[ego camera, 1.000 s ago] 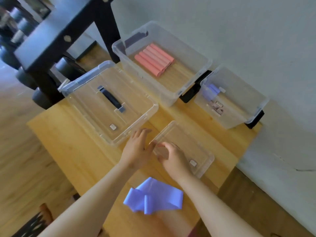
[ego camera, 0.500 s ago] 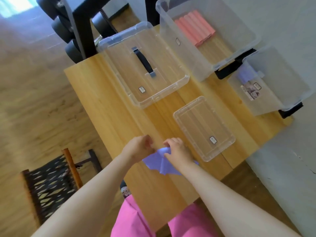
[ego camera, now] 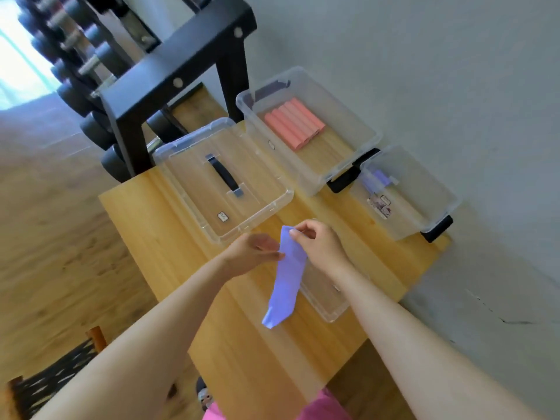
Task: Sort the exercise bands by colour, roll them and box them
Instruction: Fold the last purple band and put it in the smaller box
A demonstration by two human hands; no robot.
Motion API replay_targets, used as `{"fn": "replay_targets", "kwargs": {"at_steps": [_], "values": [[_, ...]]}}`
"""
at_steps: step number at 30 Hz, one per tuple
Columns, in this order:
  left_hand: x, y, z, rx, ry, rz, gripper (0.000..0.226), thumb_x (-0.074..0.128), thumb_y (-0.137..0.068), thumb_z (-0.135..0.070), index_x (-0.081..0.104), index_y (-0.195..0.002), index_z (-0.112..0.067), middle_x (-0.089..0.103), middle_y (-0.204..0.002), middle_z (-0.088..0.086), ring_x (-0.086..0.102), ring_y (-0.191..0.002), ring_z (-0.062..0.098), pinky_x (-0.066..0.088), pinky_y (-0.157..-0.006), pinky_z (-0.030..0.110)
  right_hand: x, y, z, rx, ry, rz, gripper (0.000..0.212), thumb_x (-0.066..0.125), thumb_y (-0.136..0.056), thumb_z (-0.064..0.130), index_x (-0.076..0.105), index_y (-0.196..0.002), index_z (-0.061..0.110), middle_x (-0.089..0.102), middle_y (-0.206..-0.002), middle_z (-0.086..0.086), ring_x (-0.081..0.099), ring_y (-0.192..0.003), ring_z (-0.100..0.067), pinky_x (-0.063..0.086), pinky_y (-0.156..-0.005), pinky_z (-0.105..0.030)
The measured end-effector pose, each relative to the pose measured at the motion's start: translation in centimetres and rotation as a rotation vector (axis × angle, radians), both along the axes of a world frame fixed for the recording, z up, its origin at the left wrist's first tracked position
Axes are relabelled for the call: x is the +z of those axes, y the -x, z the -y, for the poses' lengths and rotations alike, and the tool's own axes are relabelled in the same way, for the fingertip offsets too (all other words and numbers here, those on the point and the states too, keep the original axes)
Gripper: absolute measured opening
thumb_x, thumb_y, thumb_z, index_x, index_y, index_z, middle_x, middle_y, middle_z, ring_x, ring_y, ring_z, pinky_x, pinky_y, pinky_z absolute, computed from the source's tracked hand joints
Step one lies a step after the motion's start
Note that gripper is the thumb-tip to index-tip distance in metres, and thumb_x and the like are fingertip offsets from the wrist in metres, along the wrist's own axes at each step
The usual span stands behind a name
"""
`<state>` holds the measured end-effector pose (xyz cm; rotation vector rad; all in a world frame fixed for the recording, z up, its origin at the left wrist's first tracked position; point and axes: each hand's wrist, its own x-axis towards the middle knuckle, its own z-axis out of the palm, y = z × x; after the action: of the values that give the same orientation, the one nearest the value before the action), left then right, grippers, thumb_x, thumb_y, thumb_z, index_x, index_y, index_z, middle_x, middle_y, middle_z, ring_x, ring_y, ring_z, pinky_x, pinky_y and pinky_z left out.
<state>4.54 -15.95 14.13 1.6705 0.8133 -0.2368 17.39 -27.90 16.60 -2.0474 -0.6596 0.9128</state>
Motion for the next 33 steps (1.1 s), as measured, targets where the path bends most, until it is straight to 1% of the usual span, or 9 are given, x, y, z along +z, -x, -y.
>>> {"fn": "replay_targets", "kwargs": {"at_steps": [5, 8, 11, 15, 19, 21, 25, 30, 33], "values": [[8.3, -2.6, -2.1, 0.020, 0.013, 0.142, 0.011, 0.075, -0.084, -0.018, 0.068, -0.092, -0.017, 0.072, -0.096, -0.001, 0.066, -0.088, 0.011, 0.046, -0.075, 0.021, 7.6, -2.0, -1.6, -0.126, -0.174, -0.017, 0.011, 0.059, -0.094, 0.021, 0.065, -0.084, 0.019, 0.067, -0.082, 0.003, 0.061, -0.079, -0.015, 0.054, -0.079, -0.042], [13.3, -3.7, -2.9, 0.038, -0.044, 0.219, 0.011, 0.076, -0.083, -0.014, 0.066, -0.087, -0.017, 0.069, -0.085, -0.005, 0.063, -0.077, 0.006, 0.043, -0.068, 0.017, 12.5, -2.5, -2.1, -0.151, -0.260, 0.018, 0.006, 0.063, -0.091, 0.018, 0.065, -0.086, 0.019, 0.067, -0.084, 0.000, 0.061, -0.080, -0.017, 0.052, -0.076, -0.037], [18.6, -4.5, -3.5, 0.066, -0.141, 0.305, 0.013, 0.075, -0.084, -0.012, 0.064, -0.079, -0.016, 0.066, -0.075, -0.006, 0.061, -0.066, -0.002, 0.046, -0.069, 0.018, 18.1, -2.8, -2.7, -0.132, -0.372, 0.092, 0.018, 0.067, -0.085, 0.008, 0.064, -0.081, 0.025, 0.067, -0.083, 0.003, 0.062, -0.079, -0.013, 0.051, -0.074, -0.027], [25.3, -4.9, -3.8, 0.063, -0.197, 0.446, 0.007, 0.073, -0.085, -0.013, 0.071, -0.088, -0.006, 0.067, -0.084, 0.003, 0.061, -0.079, 0.012, 0.049, -0.082, 0.033, 25.3, -3.3, -2.8, -0.113, -0.494, 0.235, 0.028, 0.068, -0.079, 0.000, 0.064, -0.079, 0.028, 0.068, -0.080, 0.011, 0.063, -0.075, -0.005, 0.051, -0.068, -0.015], [31.2, -5.1, -3.2, -0.043, -0.091, 0.593, 0.031, 0.067, -0.090, -0.032, 0.072, -0.108, -0.007, 0.072, -0.109, 0.015, 0.066, -0.102, 0.032, 0.053, -0.091, 0.034, 30.8, -3.7, -2.1, -0.145, -0.590, 0.359, 0.026, 0.070, -0.077, 0.001, 0.063, -0.082, 0.025, 0.066, -0.081, 0.016, 0.060, -0.073, 0.004, 0.047, -0.068, -0.011], [33.8, -5.6, -2.6, -0.024, -0.046, 0.644, 0.038, 0.064, -0.090, -0.038, 0.071, -0.109, -0.006, 0.072, -0.111, 0.014, 0.066, -0.107, 0.031, 0.055, -0.088, 0.031, 32.9, -3.6, -1.5, -0.151, -0.645, 0.394, 0.023, 0.074, -0.076, 0.005, 0.062, -0.081, 0.025, 0.066, -0.083, 0.016, 0.059, -0.076, 0.008, 0.047, -0.068, -0.011], [37.4, -6.7, -1.7, 0.033, -0.023, 0.736, 0.038, 0.058, -0.096, -0.030, 0.066, -0.113, 0.003, 0.070, -0.111, 0.019, 0.067, -0.105, 0.032, 0.047, -0.103, 0.046, 35.3, -3.2, -0.9, -0.175, -0.746, 0.414, 0.020, 0.079, -0.076, 0.017, 0.064, -0.089, 0.022, 0.067, -0.092, 0.012, 0.061, -0.090, 0.003, 0.052, -0.073, -0.018], [40.9, -7.8, -1.5, 0.094, -0.017, 0.858, 0.021, 0.057, -0.096, -0.009, 0.067, -0.107, 0.005, 0.070, -0.101, 0.019, 0.069, -0.087, 0.024, 0.057, -0.081, 0.033, 37.3, -3.7, -0.1, -0.259, -0.819, 0.410, 0.033, 0.070, -0.079, 0.001, 0.061, -0.102, 0.023, 0.065, -0.106, 0.005, 0.060, -0.101, -0.005, 0.049, -0.076, -0.013], [42.5, -8.1, -1.4, 0.083, 0.020, 0.893, 0.018, 0.055, -0.096, -0.009, 0.069, -0.104, 0.000, 0.071, -0.100, 0.016, 0.070, -0.090, 0.025, 0.057, -0.080, 0.030, 38.5, -4.4, 0.2, -0.325, -0.853, 0.249, 0.023, 0.069, -0.086, 0.012, 0.059, -0.100, 0.027, 0.067, -0.101, -0.002, 0.067, -0.098, -0.018, 0.055, -0.085, -0.034]]}}
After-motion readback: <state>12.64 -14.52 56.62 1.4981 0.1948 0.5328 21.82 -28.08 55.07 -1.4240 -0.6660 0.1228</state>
